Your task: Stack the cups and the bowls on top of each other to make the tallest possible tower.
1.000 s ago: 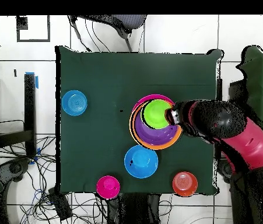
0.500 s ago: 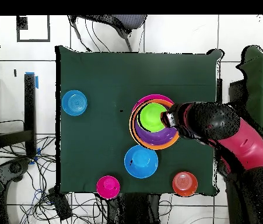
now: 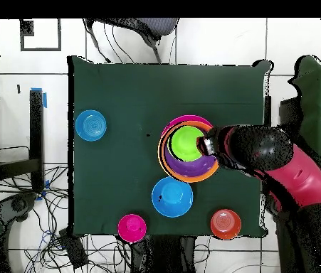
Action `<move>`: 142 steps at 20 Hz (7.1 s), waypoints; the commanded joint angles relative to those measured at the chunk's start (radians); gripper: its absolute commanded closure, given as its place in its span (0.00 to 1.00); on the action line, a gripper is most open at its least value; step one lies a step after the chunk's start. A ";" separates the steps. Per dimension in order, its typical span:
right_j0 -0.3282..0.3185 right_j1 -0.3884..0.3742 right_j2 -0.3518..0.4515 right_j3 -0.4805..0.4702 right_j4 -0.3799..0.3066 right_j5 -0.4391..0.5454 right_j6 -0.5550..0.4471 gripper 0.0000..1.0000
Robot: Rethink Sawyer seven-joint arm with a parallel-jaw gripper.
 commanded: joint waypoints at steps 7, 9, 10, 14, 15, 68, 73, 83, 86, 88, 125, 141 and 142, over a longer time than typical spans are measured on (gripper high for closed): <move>-0.019 0.076 0.061 0.068 -0.019 -0.065 0.078 1.00; -0.025 0.071 0.060 0.076 -0.022 -0.067 0.075 1.00; -0.028 0.070 0.059 0.079 -0.024 -0.066 0.075 1.00; -0.030 0.070 0.059 0.094 -0.031 -0.080 0.080 1.00; -0.031 0.070 0.059 0.095 -0.033 -0.080 0.080 1.00; -0.063 0.114 0.069 0.125 -0.072 -0.138 0.050 1.00; -0.070 0.111 0.065 0.116 -0.078 -0.123 0.038 1.00; -0.076 0.121 0.067 0.097 -0.094 -0.113 0.031 1.00; -0.078 0.116 0.069 0.097 -0.096 -0.107 0.035 1.00; -0.076 0.123 0.070 0.095 -0.101 -0.112 0.037 1.00; -0.063 0.018 0.068 0.118 -0.076 -0.016 0.060 0.00; 0.012 -0.038 0.051 0.055 -0.061 0.096 0.138 0.00; 0.017 -0.036 0.049 0.050 -0.062 0.096 0.141 0.00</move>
